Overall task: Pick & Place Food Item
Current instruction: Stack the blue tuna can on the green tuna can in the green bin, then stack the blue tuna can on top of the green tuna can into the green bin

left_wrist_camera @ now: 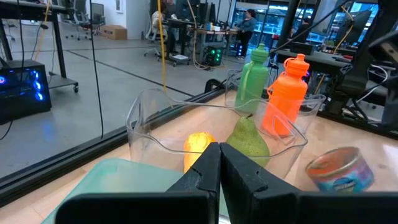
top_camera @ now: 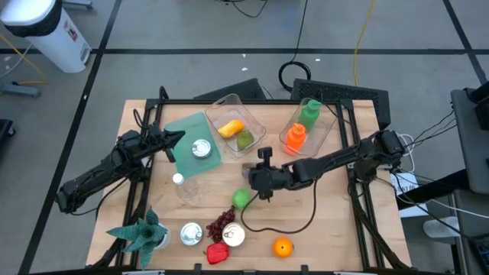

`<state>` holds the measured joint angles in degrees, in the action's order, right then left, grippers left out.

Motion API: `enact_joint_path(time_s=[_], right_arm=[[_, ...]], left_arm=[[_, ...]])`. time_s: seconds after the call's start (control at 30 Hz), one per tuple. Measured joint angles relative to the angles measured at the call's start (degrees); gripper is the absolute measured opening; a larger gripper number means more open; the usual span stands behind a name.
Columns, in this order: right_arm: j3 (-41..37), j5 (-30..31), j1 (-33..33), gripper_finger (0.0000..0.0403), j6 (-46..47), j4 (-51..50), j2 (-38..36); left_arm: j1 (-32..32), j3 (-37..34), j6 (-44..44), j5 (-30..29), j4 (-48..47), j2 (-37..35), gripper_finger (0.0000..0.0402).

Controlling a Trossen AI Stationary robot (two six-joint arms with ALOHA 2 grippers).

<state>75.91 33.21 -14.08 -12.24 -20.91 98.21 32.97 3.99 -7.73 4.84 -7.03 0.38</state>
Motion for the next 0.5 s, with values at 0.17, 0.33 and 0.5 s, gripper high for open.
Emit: enact_joint_path(time_s=[0.17, 0.33, 0.5], right_arm=[[0.8, -4.0, 1.2, 0.0002, -0.1, -0.8, 0.0], [0.8, -6.4, 1.3, 0.0001, 2.5, -2.5, 0.9], [0.8, -9.0, 1.4, 0.0001, 6.8, -6.1, 0.9]], left_arm=[[0.0, 0.0, 0.0, 0.2, 0.0, 0.0, 0.0015], [0.0, 0.0, 0.0, 0.2, 0.0, 0.0, 0.0015], [0.0, 0.0, -0.4, 1.7, 0.8, 0.0, 0.0015]])
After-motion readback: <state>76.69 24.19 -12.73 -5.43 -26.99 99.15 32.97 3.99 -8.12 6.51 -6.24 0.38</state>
